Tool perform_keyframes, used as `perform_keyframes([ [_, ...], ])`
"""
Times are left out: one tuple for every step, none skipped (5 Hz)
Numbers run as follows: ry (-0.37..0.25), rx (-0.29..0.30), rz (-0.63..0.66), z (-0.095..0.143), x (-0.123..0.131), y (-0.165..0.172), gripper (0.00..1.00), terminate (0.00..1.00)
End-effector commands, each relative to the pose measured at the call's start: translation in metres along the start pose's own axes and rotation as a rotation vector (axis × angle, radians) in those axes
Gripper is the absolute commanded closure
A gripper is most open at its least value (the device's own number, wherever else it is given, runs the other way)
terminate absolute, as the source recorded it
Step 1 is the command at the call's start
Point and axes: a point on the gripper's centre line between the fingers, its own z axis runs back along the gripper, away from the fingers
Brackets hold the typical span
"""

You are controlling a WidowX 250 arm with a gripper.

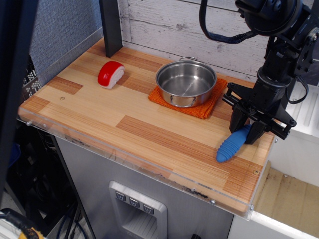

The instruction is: Pick up the blue spoon and put on the left side of table

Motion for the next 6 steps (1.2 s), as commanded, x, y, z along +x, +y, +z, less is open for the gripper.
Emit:
perform_keyframes([
  [-0.083,-0.042,-0.016,0.032,0.003,-0.001,1.00,0.00],
  [-0.116,-0.077,-0.017,0.049,0.002,0.005,1.00,0.00],
  [-0.135,-0.078,-0.002,0.061,-0.008,0.018,1.00,0.00],
  [-0.137,-0.064,-0.008,0.070,-0.025,0.044,1.00,0.00],
  [-0.116,-0.053,-0.014,0.075,-0.045,0.081,1.00,0.00],
  [-0.098,-0.062,-0.008,0.070,-0.064,0.119,1.00,0.00],
])
